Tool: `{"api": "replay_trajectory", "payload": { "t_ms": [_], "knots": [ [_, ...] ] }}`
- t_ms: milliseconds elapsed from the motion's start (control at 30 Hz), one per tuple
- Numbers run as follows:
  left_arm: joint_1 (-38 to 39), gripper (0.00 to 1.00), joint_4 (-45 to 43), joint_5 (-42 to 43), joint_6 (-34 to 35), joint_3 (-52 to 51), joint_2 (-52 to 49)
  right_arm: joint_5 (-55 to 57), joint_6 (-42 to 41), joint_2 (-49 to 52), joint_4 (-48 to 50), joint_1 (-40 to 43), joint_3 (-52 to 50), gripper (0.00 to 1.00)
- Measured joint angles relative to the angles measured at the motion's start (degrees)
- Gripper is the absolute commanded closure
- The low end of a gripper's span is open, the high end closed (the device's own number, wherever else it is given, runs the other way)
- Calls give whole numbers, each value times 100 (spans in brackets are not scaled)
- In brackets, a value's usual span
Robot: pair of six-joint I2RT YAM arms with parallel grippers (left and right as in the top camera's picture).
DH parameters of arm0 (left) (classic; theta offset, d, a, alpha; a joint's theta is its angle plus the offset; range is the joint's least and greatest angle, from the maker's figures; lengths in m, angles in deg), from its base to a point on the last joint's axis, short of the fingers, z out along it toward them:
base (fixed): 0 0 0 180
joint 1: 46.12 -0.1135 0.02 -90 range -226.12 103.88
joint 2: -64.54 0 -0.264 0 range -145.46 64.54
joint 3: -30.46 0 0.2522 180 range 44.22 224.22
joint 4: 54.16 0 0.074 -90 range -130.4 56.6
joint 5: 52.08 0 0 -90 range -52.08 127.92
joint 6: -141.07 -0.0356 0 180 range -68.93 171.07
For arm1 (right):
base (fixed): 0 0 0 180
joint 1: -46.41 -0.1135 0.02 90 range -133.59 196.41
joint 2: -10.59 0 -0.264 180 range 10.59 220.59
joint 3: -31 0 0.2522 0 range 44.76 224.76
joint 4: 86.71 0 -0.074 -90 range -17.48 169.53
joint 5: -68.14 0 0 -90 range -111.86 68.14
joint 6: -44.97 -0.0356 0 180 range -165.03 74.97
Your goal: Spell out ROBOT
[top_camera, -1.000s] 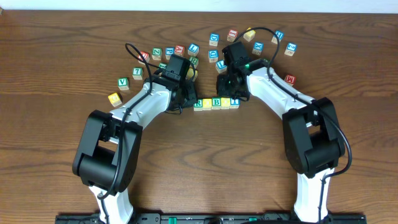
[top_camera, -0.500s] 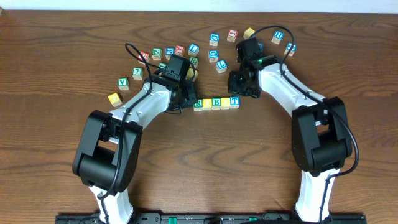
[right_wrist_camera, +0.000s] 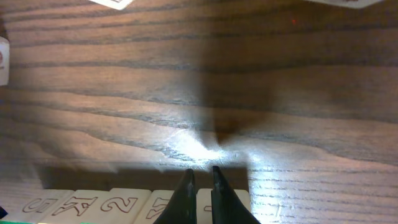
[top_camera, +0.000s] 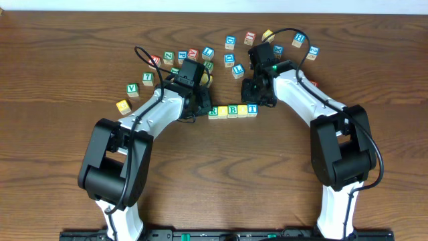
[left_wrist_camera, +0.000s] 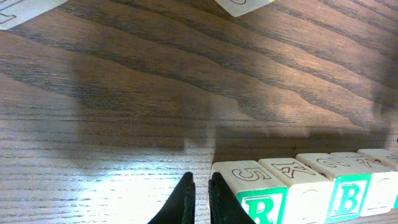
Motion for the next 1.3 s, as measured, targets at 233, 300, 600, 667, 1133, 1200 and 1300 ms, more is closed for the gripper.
{"api": "replay_trajectory", "payload": {
  "t_ms": [233,300,600,667,1133,1200,1300],
  "knots": [
    [0,90,0,0,2,0,0,22,4,0,-79,0,0,96],
    [0,90,0,0,0,0,0,24,4,0,-87,0,0,95],
    [0,90,0,-2,2,0,0,42,138,0,-116,0,0,95],
    [0,90,0,0,2,0,0,42,160,0,-118,0,0,95],
    [0,90,0,-2,2,0,0,61,361,0,-122,-111,-2,94],
    [0,90,0,-2,2,0,0,61,361,0,-122,-118,-2,94],
    [0,90,0,-2,2,0,0,63,363,0,-122,-118,-4,94]
  ]
}}
